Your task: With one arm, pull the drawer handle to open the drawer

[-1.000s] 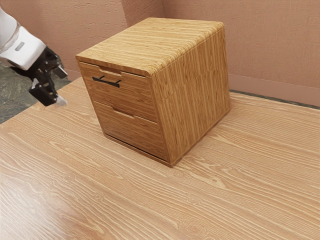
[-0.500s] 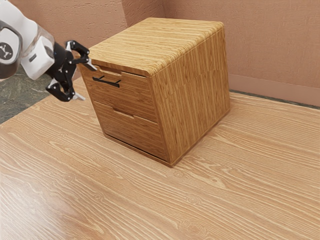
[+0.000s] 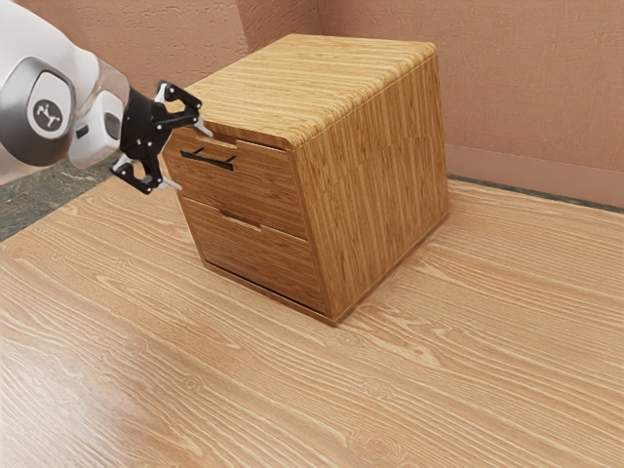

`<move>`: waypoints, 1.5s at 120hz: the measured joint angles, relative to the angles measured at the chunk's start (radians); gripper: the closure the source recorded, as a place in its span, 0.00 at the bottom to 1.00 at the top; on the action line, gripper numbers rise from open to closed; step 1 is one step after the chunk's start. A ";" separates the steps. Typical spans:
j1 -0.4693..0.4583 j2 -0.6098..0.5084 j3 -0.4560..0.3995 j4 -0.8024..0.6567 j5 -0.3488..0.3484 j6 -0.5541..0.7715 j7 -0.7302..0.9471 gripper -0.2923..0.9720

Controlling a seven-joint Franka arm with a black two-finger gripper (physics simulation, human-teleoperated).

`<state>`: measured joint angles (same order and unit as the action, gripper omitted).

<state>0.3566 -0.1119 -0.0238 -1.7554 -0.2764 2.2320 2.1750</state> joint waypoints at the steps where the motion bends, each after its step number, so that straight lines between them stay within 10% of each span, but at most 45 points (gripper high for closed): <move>1: 0.000 0.000 0.000 0.000 -0.002 0.000 0.002 0.26; 46: 0.015 -0.017 -0.002 -0.001 -0.041 -0.046 0.065 0.60; 180: 0.017 0.095 -0.030 0.112 -0.049 -0.067 0.075 0.57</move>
<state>0.3734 -0.0170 -0.0535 -1.6435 -0.3253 2.1650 2.2502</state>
